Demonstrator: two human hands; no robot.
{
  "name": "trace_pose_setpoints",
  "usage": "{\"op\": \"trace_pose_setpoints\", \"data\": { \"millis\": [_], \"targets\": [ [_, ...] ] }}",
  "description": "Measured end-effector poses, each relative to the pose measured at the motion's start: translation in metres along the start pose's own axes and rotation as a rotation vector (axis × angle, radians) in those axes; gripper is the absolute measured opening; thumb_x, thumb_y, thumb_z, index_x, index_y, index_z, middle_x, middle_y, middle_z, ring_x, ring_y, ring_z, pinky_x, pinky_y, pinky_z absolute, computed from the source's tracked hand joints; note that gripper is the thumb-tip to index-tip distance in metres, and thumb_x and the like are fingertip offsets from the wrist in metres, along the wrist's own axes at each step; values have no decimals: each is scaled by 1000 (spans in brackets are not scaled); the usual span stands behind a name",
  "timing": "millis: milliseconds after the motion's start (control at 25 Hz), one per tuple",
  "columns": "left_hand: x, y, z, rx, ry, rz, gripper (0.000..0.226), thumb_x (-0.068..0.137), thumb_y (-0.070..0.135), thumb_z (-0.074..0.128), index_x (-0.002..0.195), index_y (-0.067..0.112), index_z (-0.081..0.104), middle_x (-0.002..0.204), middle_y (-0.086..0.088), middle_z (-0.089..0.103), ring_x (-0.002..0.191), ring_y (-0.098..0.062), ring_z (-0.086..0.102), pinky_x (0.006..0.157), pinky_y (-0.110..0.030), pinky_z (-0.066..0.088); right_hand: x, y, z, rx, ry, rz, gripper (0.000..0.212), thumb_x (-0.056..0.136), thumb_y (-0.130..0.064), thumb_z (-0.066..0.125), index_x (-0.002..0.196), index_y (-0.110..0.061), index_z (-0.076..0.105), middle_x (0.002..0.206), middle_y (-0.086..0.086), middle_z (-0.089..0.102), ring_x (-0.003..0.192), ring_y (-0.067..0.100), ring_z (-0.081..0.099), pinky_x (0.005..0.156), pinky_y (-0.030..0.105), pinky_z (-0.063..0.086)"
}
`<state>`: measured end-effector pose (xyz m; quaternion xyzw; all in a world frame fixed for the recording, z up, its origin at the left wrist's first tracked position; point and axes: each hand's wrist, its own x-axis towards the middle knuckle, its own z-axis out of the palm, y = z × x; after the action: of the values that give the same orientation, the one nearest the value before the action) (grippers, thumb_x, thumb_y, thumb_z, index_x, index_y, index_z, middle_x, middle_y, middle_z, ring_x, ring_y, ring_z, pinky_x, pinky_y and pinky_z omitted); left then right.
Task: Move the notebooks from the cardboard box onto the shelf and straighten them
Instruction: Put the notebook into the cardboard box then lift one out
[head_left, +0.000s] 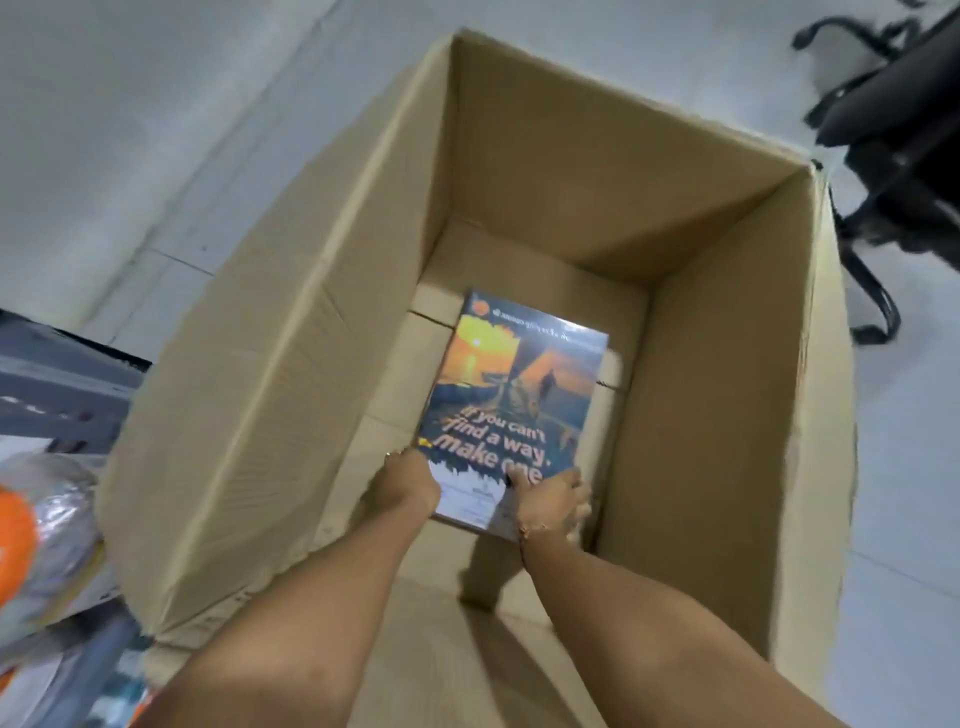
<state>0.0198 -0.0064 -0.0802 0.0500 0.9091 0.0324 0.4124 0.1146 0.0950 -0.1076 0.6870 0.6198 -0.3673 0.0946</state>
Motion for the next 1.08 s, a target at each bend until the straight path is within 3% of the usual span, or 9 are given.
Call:
{"op": "trace_pose_setpoints", "data": {
  "millis": [280, 440, 520, 600, 720, 800, 880, 1000, 1080],
  "targets": [
    [-21, 9, -30, 22, 165, 15, 27, 90, 2, 53, 116, -1, 61, 123, -20, 61, 115, -36, 58, 90, -39, 51, -20, -17, -3, 158, 279, -21, 65, 79, -11, 65, 135, -4, 33, 137, 21, 37, 126, 39, 31, 108, 49, 28],
    [-72, 6, -96, 3, 348, 244, 24, 90, 4, 54, 111, -4, 63, 116, -22, 64, 109, -37, 61, 89, -42, 50, -69, -55, -43, 419, 333, -138, 64, 74, -14, 69, 131, -6, 41, 136, 21, 39, 128, 37, 32, 110, 49, 26],
    [-118, -7, -136, -29, 552, 389, 25, 89, 5, 54, 112, -1, 62, 111, -19, 64, 105, -37, 61, 86, -42, 50, -114, -77, -63, 660, 364, -260, 70, 73, -12, 71, 135, -7, 39, 133, 25, 38, 127, 36, 35, 109, 38, 27],
    [-177, -39, -177, -89, 961, 530, 30, 86, 10, 58, 115, 5, 62, 102, -14, 66, 93, -34, 62, 78, -38, 51, -172, -105, -82, 943, 367, -541, 80, 69, -20, 77, 137, -7, 37, 130, 22, 40, 125, 35, 41, 108, 29, 33],
    [-278, -106, -225, -179, 1589, 647, 36, 82, 21, 57, 116, 9, 62, 95, -3, 62, 79, -22, 61, 73, -29, 48, -262, -152, -120, 1205, 195, -939, 88, 60, -60, 74, 133, -23, 41, 124, -4, 50, 127, 29, 47, 105, 45, 44],
    [-340, -153, -246, -227, 1845, 608, 39, 84, 24, 57, 120, 10, 56, 101, 0, 55, 81, -18, 59, 78, -24, 48, -342, -175, -142, 1240, -189, -1070, 89, 54, -74, 69, 126, -24, 52, 116, 1, 68, 124, 27, 52, 99, 40, 51],
    [-393, -198, -266, -232, 2106, 448, 41, 84, 22, 58, 120, 3, 56, 101, -9, 58, 84, -18, 56, 84, -19, 44, -423, -181, -159, 1191, -65, -1397, 78, 68, -64, 66, 130, -21, 50, 118, 17, 67, 111, 33, 61, 95, 50, 51],
    [-469, -255, -300, -284, 2262, 158, 47, 84, 21, 57, 123, -7, 57, 98, -24, 61, 89, -18, 48, 87, -14, 35, -538, -207, -180, 1198, 70, -1812, 63, 81, -38, 66, 128, -1, 50, 126, 27, 59, 112, 34, 57, 99, 42, 43],
    [-505, -279, -329, -421, 2163, -27, 48, 89, 21, 59, 130, -2, 52, 108, -23, 58, 97, -19, 47, 87, -19, 32, -594, -239, -200, 1011, -4, -1991, 58, 82, -28, 66, 128, 3, 49, 130, 23, 56, 115, 36, 53, 97, 32, 36]
  ]
}}
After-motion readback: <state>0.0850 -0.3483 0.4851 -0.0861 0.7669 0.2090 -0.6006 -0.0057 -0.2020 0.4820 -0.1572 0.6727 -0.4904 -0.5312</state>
